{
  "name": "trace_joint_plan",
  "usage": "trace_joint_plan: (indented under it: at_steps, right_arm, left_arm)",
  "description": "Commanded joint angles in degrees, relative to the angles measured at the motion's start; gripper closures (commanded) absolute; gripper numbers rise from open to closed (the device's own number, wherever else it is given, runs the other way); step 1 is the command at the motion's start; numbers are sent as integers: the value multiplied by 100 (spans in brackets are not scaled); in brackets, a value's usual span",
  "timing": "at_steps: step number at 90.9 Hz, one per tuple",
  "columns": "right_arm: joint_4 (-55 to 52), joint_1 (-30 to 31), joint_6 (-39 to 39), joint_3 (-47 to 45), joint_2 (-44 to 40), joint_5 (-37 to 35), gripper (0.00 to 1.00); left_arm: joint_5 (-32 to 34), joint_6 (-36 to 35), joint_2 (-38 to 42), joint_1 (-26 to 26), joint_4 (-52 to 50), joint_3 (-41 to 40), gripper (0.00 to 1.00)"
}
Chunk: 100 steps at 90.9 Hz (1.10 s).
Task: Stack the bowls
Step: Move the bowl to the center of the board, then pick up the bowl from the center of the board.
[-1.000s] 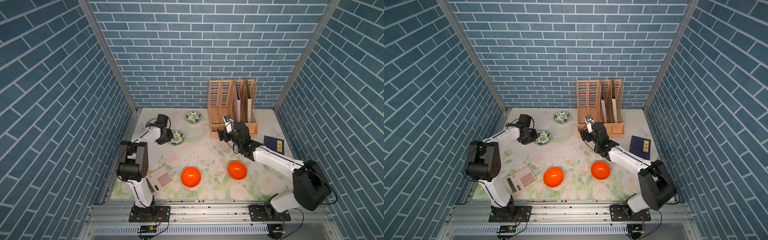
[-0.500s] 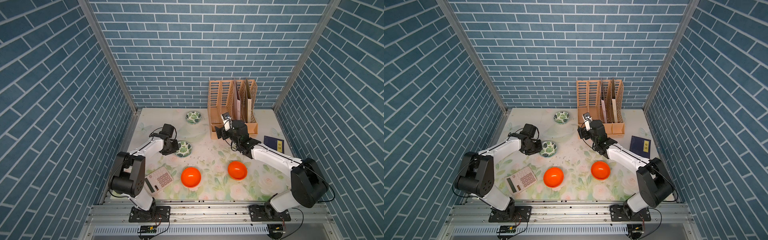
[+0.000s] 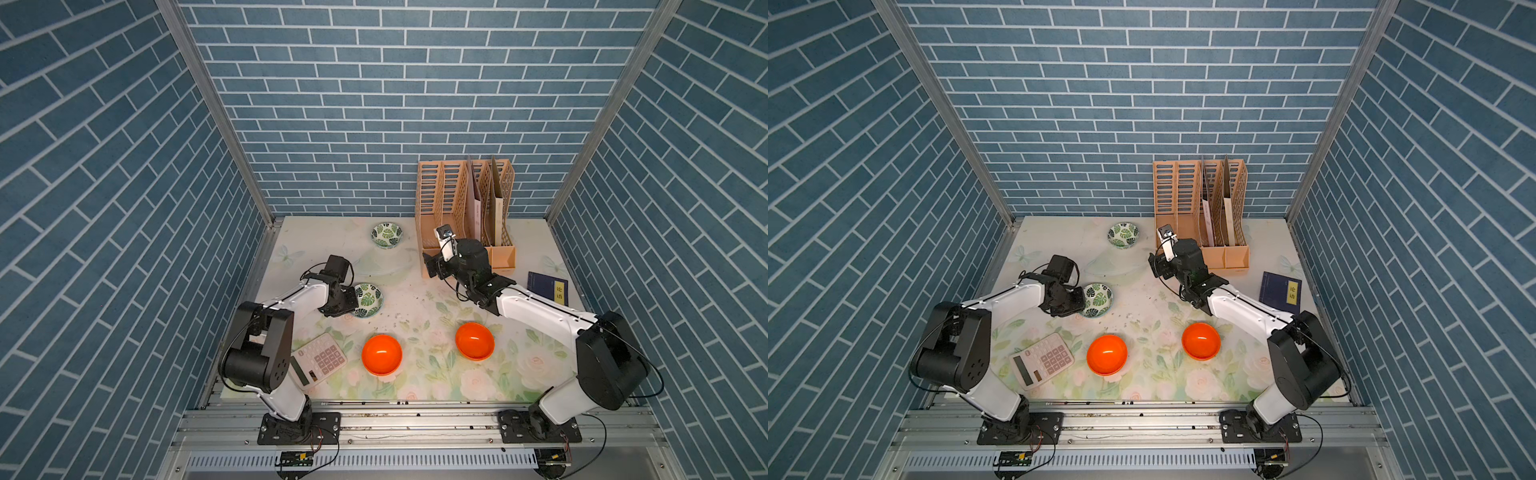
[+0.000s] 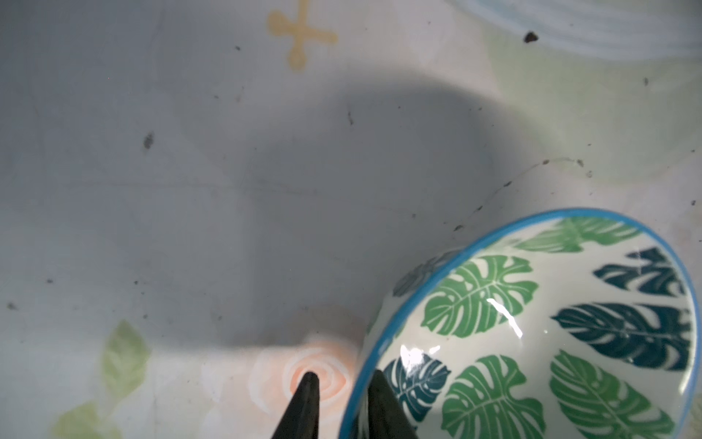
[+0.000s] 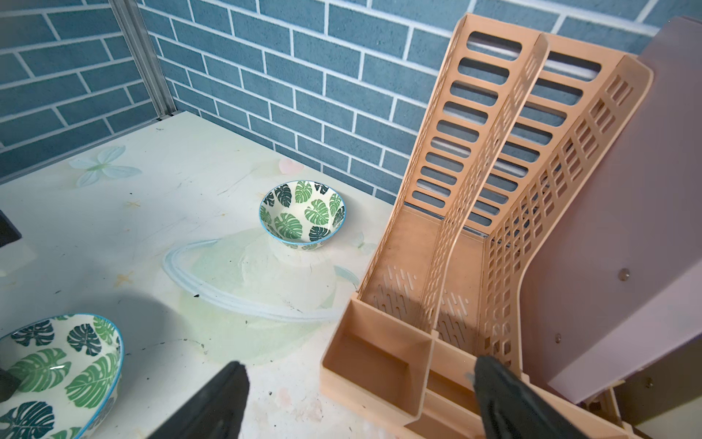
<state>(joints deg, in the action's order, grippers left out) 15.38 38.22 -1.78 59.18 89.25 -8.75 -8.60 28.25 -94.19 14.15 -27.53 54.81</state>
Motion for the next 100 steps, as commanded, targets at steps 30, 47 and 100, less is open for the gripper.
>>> trace_joint_plan:
  at_steps: [30,47,100]
  right_arm:
    - [9,45,-86,81,43,-47,3]
    - [-65,45,-84,48,-56,-62,3]
    - [-461,435,525,-972,-917,-657,4]
  left_arm:
    - [305,-11,575,17,-261,503,28]
    - [626,-165,471,-132,-688,1477,27]
    - [-350,-132,-3586,-255,-952,5840,34]
